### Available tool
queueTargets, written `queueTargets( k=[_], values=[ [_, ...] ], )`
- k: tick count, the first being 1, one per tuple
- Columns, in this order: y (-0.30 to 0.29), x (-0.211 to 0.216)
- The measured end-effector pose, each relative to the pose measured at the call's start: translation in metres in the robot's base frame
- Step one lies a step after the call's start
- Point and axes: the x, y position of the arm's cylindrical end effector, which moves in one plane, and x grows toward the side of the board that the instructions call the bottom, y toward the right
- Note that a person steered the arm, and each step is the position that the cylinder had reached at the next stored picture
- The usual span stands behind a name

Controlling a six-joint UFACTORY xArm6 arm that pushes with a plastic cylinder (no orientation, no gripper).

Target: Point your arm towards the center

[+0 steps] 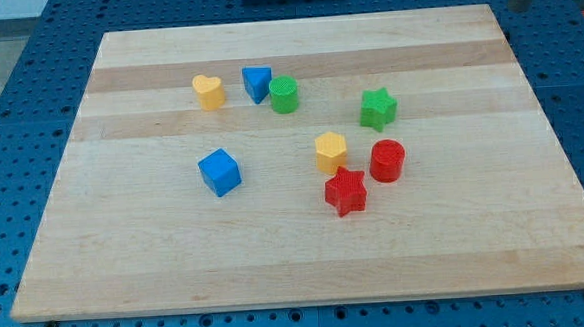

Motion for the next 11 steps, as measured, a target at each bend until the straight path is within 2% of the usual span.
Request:
queueTargets(
  k=[5, 9, 11],
  values=[
    [-0.008, -0.008],
    [-0.085, 0.126],
    [-0.089, 0.131]
  ],
)
